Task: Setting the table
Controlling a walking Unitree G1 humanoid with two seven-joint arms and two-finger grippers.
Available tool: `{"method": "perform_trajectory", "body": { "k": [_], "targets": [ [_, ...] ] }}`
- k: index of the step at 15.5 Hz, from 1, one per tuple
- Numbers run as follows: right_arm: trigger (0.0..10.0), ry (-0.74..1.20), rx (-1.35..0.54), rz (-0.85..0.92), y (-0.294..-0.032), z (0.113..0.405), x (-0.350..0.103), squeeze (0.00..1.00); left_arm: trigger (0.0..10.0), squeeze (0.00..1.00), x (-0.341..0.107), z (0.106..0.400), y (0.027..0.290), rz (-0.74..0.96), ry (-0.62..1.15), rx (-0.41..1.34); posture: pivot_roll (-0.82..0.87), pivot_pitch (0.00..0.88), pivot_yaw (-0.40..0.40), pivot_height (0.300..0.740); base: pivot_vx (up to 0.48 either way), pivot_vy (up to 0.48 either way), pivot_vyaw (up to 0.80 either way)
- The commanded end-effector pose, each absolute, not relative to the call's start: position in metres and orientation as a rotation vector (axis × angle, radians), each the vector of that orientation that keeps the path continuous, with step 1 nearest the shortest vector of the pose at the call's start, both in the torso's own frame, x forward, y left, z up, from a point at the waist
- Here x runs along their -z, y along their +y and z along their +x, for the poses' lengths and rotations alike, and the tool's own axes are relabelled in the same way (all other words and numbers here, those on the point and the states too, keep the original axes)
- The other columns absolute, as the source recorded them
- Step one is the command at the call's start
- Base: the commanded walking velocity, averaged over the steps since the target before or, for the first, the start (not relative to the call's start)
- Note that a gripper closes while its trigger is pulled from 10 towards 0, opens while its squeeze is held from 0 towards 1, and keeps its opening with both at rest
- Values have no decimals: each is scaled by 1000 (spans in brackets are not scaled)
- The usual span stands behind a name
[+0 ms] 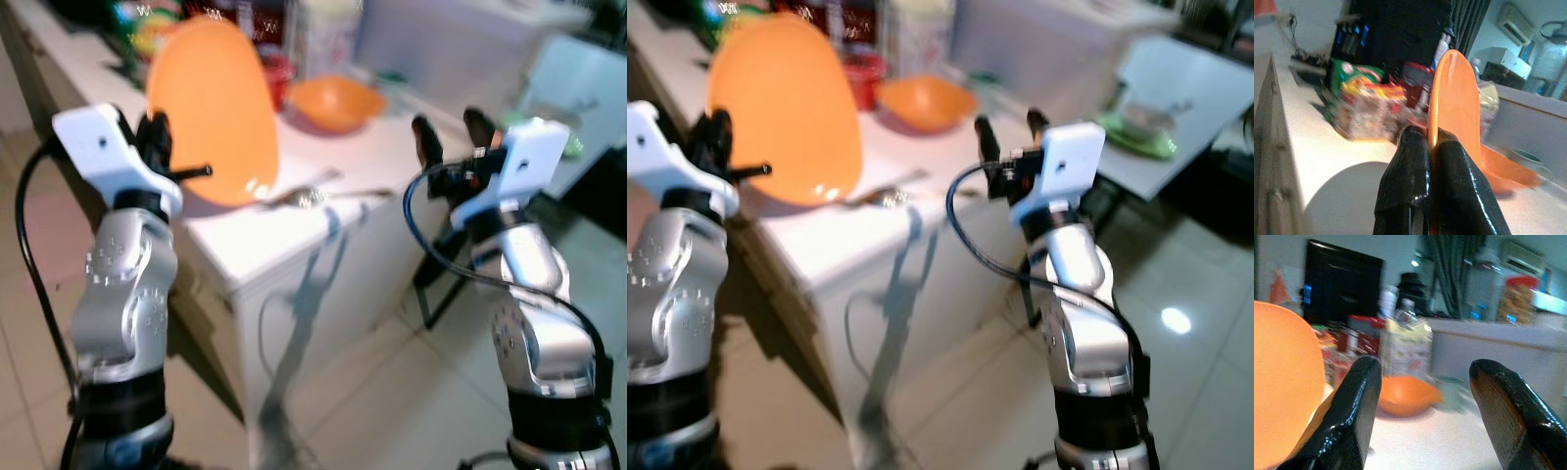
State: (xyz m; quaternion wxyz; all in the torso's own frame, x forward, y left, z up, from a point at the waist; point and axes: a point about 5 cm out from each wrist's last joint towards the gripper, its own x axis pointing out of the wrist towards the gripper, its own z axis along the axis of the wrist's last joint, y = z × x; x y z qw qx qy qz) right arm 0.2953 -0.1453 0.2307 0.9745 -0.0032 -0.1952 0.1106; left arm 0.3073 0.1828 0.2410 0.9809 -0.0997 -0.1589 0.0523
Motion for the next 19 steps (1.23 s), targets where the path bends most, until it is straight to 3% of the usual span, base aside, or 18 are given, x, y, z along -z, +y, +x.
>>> {"method": "perform_trajectory", "body": {
  "k": [1, 3, 8, 16, 19],
  "targets": [
    [10000, -396, -203, -18, -148, 297, -231, 0, 10000, 0, -253, 310, 184, -199, -379, -151, 9, 0, -47, 740, 0, -480, 0],
    [10000, -391, -192, -25, -151, 296, -229, 0, 10000, 0, -253, 316, 196, -190, -396, -280, 5, 0, -41, 740, 0, -240, -228],
    [10000, -399, -171, -20, -155, 297, -229, 0, 10000, 0, -265, 322, 210, -166, -451, -401, 8, 0, -38, 740, 0, 0, 164],
    [10000, -415, -173, -16, -154, 298, -230, 0, 10000, 0, -301, 326, 222, -207, -615, -449, 14, 0, -45, 740, 0, 0, 0],
    [10000, -402, -186, -5, -152, 298, -229, 0, 10000, 0, -306, 326, 211, -202, -624, -316, 13, 0, -43, 740, 0, 0, 267]
  ]
}}
